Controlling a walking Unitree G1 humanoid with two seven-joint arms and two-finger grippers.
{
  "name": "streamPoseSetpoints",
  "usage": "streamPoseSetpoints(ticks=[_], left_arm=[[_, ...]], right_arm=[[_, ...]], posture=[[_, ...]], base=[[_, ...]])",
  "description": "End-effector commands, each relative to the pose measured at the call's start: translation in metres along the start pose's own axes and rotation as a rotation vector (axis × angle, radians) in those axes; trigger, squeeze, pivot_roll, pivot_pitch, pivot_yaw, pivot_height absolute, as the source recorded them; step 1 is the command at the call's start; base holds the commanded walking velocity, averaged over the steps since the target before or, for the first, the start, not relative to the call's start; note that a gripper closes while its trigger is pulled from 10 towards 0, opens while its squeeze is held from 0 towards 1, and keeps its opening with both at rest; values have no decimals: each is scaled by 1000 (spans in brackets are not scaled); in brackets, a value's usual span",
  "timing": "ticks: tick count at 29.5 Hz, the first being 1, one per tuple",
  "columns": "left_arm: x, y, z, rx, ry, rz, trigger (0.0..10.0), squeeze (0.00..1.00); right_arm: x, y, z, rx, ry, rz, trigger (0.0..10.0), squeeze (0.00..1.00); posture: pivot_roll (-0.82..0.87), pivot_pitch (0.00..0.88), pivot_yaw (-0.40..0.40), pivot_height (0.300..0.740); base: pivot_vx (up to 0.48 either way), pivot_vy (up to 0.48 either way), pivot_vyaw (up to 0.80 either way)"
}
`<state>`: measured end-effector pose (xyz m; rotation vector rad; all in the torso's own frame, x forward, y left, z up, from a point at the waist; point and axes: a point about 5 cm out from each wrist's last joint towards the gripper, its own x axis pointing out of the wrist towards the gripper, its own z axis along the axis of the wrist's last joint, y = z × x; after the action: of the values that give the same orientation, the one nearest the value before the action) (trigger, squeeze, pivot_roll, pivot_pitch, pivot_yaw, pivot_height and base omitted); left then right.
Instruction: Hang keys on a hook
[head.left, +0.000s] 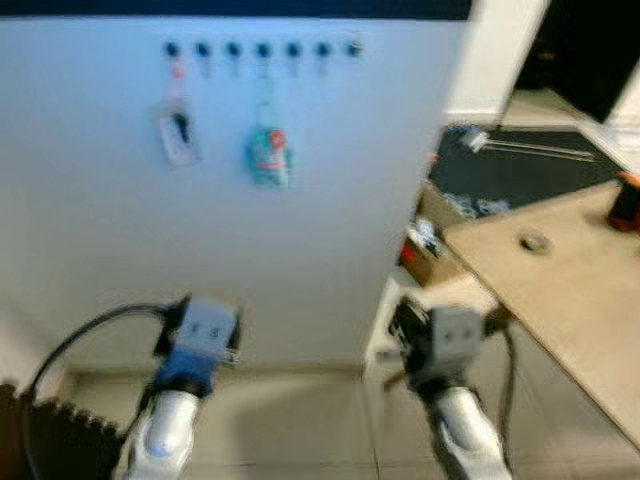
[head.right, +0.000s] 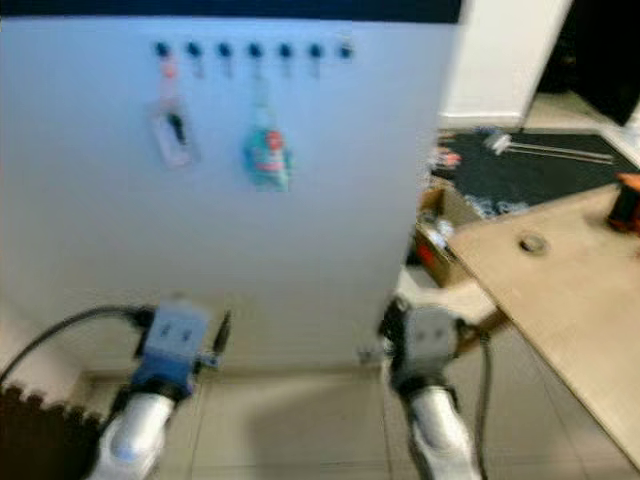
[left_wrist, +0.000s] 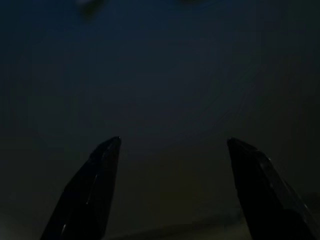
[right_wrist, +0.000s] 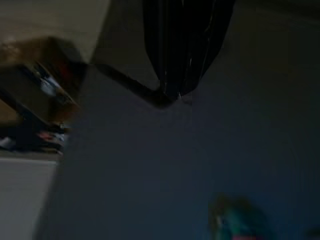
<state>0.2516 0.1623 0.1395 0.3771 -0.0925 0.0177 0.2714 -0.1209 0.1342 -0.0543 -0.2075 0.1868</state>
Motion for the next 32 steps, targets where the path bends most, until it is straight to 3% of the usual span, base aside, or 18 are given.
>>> streamPoseSetpoints(ticks=[1,7,29,32], left_arm=[[-2,-4,-3,10,14,-19,10000,0],[-2,-3,-3,-1,19,-10,10000,0],[-4,-5,-5,-15,22,-16,10000,0],[-4,-5,-6,-13,23,-19,10000,0]], right_arm=[[-7,-8,-6,-19,32,-24,10000,0],[-6,-7,-5,-10,26,-18,10000,0],[-13,-6,-10,-9,41,11,10000,0],[-11,-7,-2,-36,0,12,10000,0]], posture=[[131,160,-15,740],[131,160,-15,740],[125,152,-18,740],[125,149,-16,740]], base=[[480,0,775],[397,0,129],[0,0,0],[0,0,0]])
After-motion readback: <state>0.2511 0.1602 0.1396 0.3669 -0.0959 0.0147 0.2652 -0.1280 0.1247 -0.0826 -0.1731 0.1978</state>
